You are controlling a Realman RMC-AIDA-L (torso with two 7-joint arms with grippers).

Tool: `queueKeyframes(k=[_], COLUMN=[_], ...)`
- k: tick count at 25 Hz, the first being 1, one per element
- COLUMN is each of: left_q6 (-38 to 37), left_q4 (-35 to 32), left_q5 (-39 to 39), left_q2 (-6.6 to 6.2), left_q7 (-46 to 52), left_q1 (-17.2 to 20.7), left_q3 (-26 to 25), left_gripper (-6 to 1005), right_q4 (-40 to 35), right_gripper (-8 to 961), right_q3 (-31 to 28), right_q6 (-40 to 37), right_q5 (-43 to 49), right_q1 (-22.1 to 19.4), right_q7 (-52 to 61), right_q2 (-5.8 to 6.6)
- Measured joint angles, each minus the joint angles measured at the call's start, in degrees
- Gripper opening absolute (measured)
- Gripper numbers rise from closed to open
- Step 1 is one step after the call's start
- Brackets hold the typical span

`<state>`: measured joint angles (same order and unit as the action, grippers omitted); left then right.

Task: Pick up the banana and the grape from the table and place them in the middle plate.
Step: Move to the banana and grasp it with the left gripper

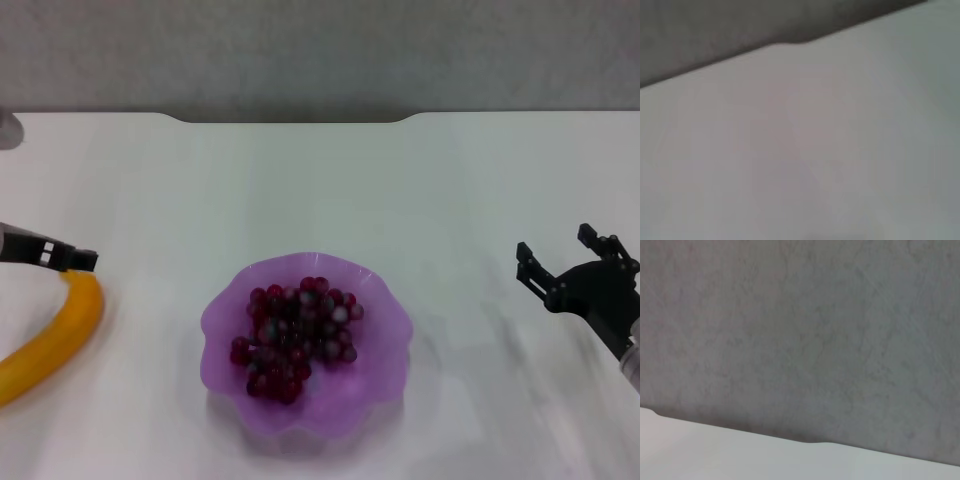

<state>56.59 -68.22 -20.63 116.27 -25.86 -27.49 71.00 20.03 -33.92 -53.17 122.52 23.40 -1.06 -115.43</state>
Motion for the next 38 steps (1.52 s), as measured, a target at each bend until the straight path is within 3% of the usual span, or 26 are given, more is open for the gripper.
queueKeyframes(k=[10,25,38], left_q6=[8.4,4.8,1.7], left_q4=[1.4,13.4,18.4], left_q5=[5.1,8.9,9.5], left_q2=[0.07,-0.11,-0.09], left_q7=[0.8,0.6,0.3], left_q1=[-3.0,-7.2,-8.9], left_q3=[-0.1,-0.6,-1.7], left_gripper=[877,877,877], right_q4=[0.0,0.0,0.2], right_gripper=[863,862,862], right_q3=[0.4,0.5,0.6], right_q6=[0.0,0.0,-0.1], right_q5=[0.0,0.0,0.0], right_q1=[0.0,0.2,0.2], right_q7=[0.0,0.0,-0.1], right_q2=[0.04,0.04,0.03])
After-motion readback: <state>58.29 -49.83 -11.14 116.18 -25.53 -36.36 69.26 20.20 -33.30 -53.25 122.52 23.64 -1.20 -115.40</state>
